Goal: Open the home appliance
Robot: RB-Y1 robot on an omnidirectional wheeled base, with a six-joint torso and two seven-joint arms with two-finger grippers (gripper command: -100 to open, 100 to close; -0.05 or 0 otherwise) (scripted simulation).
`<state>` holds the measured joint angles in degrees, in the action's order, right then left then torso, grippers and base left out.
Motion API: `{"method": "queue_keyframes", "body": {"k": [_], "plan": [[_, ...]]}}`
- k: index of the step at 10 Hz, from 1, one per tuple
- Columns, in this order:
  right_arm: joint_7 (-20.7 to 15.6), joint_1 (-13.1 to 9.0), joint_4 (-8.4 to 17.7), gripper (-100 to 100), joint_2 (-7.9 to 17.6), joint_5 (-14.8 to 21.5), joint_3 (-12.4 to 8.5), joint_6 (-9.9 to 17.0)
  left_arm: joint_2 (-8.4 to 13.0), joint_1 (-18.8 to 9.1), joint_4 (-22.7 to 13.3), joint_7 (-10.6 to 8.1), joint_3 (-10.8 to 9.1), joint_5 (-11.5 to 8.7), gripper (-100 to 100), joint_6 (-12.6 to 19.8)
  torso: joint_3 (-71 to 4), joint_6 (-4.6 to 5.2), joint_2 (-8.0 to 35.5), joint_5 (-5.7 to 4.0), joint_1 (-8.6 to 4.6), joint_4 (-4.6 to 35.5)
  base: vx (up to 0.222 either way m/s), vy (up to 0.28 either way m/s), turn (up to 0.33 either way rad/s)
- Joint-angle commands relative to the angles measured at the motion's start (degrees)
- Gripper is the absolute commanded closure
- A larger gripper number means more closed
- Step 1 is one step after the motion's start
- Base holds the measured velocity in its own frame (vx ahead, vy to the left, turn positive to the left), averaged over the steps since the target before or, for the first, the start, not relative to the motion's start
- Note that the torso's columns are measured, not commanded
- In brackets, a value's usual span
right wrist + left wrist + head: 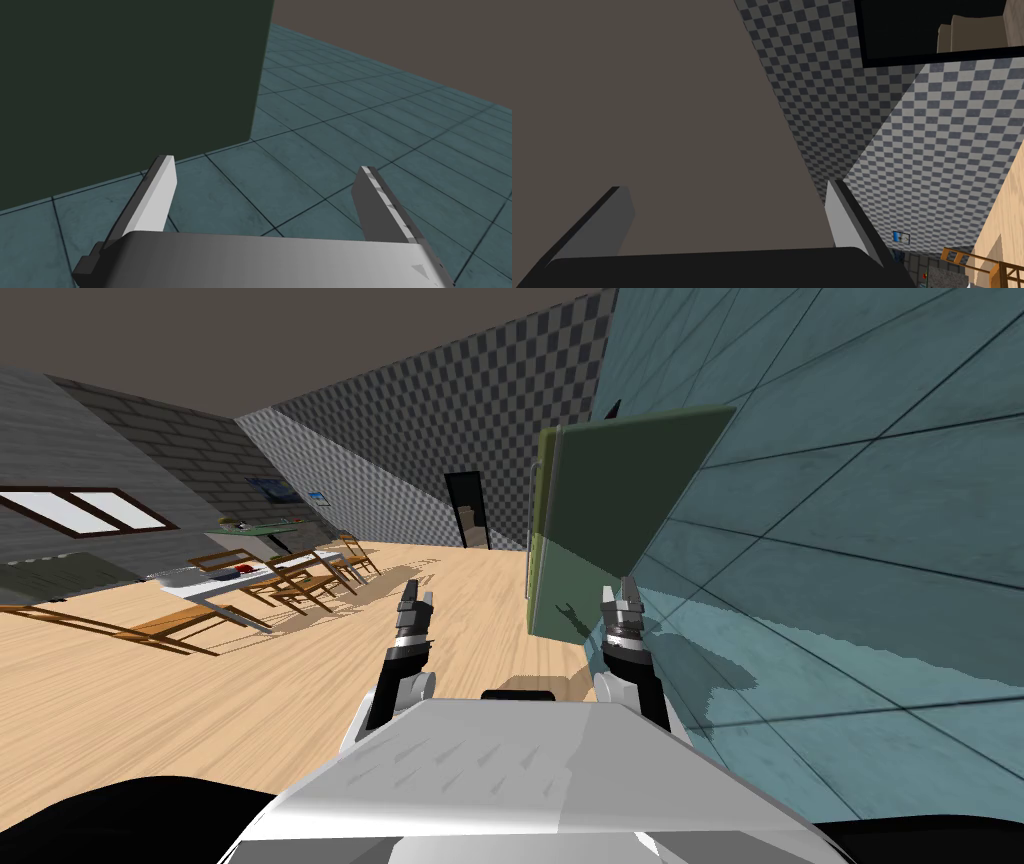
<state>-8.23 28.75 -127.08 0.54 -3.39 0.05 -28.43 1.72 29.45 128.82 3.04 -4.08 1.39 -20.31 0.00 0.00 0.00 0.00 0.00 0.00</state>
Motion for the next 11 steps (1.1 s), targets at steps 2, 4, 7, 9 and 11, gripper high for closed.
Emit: {"method": "queue_keyframes", "body": {"k": [2,4,7,9,11], "plan": [[0.0,0.0,0.0,0,0.0,0.0,0.0,0.0,0.0,0.0,0.0,0.00,0.00,0.0,0,0.0,-12.0,0.00,6.0,0.00,0.00,6.0,0.000,0.000,0.000],[0.0,0.0,0.0,0,0.0,0.0,0.0,0.0,0.0,0.0,0.0,0.00,0.00,0.0,0,0.0,-28.5,0.00,14.2,0.00,0.00,14.2,0.000,0.000,0.000],[0.0,0.0,0.0,0,0.0,0.0,0.0,0.0,0.0,0.0,0.0,0.00,0.00,0.0,0,0.0,-53.8,0.00,26.9,0.00,0.00,26.9,0.000,0.000,0.000],[0.0,0.0,0.0,0,0.0,0.0,0.0,0.0,0.0,0.0,0.0,0.00,0.00,0.0,0,0.0,-70.7,0.00,35.4,0.00,0.00,35.4,0.000,0.000,0.000],[0.5,-1.0,1.0,-100,4.1,1.6,-0.2,-0.4,0.0,0.0,0.0,0.00,0.00,0.0,0,0.0,-83.2,0.00,41.5,0.01,0.02,41.5,0.021,0.015,0.011]]}}
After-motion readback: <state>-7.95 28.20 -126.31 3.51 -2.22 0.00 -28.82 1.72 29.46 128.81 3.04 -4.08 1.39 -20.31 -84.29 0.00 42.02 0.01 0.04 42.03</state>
